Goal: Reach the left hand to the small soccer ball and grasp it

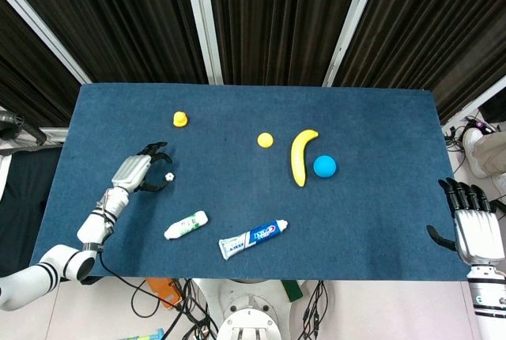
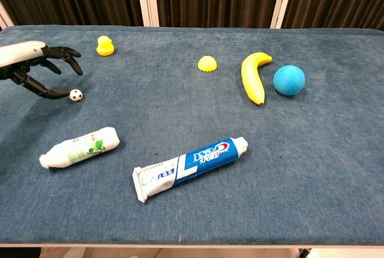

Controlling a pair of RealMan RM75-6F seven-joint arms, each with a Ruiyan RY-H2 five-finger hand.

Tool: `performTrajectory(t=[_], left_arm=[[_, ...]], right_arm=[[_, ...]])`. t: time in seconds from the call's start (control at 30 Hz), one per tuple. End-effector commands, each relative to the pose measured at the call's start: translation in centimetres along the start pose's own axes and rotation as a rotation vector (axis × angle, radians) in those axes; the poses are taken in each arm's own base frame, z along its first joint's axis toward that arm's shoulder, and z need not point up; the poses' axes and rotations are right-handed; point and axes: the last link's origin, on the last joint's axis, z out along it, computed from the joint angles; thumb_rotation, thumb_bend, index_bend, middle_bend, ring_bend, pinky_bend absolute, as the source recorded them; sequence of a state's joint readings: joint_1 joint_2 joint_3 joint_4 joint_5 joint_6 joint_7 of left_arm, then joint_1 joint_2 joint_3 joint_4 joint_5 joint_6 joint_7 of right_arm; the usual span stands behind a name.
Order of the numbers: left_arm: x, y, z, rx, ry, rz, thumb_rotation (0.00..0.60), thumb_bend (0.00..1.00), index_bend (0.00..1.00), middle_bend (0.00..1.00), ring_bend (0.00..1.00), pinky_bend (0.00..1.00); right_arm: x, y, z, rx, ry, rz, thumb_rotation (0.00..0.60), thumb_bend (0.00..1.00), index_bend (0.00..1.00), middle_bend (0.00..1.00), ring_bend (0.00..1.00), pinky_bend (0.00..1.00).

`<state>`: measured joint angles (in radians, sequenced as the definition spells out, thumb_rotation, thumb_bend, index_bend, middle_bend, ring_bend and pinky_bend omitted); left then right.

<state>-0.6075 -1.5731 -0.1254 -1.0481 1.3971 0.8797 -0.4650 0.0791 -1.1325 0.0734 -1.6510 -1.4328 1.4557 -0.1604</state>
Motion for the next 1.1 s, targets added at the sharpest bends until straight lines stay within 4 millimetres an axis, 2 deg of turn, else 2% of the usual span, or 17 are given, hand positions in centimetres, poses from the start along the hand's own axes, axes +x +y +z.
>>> performTrajectory(t=[0.03, 0.43, 0.83, 0.97, 1.1], left_arm=[[-0.6, -0.5, 0.0, 0.012, -0.014, -0.010, 0.600, 0.25, 0.36, 0.05, 0.04, 0.18], [-1.3, -0.9, 0.6, 0.022, -0.024, 0.010, 0.600, 0.25, 0.43, 0.07, 0.04, 0.18], [-1.4, -0.9, 0.9, 0.033, -0.024, -0.004, 0.600, 0.36, 0.55, 0.11, 0.04, 0.18], [0.2, -0.5, 0.5, 0.017, -0.005, -0.008, 0.600, 0.37, 0.55, 0.11, 0.04, 0.18], [3.9, 1.1, -0.3, -0.028, 0.040, -0.027, 0.600, 0.37, 0.55, 0.11, 0.04, 0.18]], right_arm=[[0.0, 0.0, 0.0, 0.000, 0.001, 0.000, 0.600, 0.35, 0.16, 0.16, 0.15, 0.13], [0.0, 0.0, 0.1, -0.002, 0.000, -0.002, 0.600, 0.35, 0.16, 0.16, 0.15, 0.12], [0.1, 0.2, 0.1, -0.004, 0.001, 0.006, 0.600, 0.35, 0.16, 0.16, 0.15, 0.12], [0.1, 0.1, 0.1, -0.004, -0.001, 0.007, 0.600, 0.35, 0.16, 0.16, 0.15, 0.12], [0.1, 0.1, 0.1, -0.004, 0.001, 0.008, 0.600, 0.35, 0.16, 0.16, 0.15, 0.12]])
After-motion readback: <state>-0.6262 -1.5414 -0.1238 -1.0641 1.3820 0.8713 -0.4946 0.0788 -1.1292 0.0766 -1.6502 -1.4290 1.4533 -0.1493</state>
